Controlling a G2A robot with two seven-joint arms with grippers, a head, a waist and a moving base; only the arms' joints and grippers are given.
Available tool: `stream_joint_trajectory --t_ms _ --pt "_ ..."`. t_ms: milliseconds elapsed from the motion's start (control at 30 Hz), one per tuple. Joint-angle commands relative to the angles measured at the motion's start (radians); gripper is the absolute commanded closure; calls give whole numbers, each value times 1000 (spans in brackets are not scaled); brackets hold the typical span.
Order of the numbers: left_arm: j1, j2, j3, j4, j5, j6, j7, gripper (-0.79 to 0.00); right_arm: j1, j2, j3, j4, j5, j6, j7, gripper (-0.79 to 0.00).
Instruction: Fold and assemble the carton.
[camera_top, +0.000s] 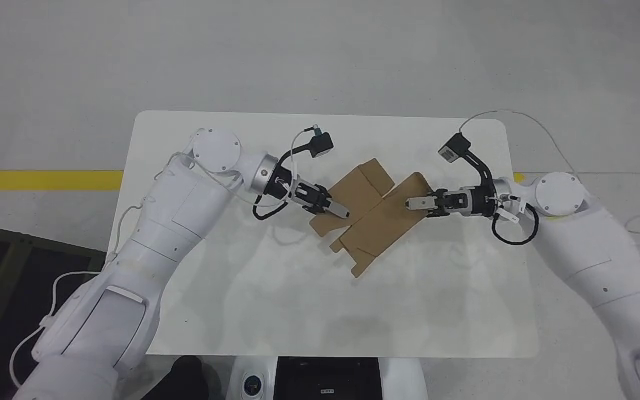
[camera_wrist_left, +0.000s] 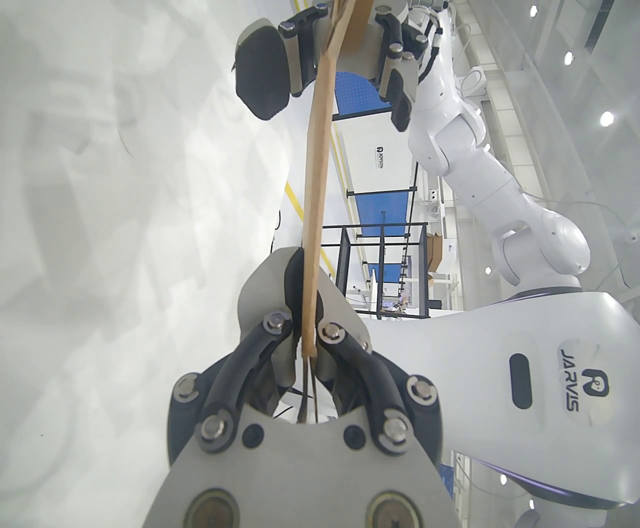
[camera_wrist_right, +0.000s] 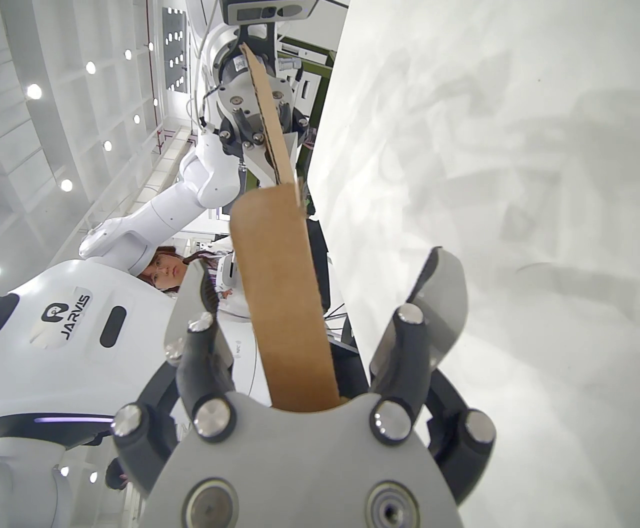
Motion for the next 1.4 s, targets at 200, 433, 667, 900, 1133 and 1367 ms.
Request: stream_joint_trajectory --t_ms 200,433,667,900,1133,1367 --pt "-3 -1 3 7 -7 -1 -6 0 -2 4 0 -4 0 -3 -3 -12" --pt "-5 0 4 8 -7 -2 -11 -31 -3 7 -1 -9 6 -3 -3 0" --pt "0 2 -21 21 -64 -3 4 -785 -13 7 7 -1 39 -10 -10 0" --pt "32 12 -82 0 -62 -22 197 -785 -29 8 37 1 51 -39 -40 0" --pt "83 17 -111 -55 -72 19 305 -785 -52 11 87 -4 74 -61 -61 0" --pt "113 12 -123 -45 -138 46 366 -785 -78 9 125 -7 63 -50 -113 0"
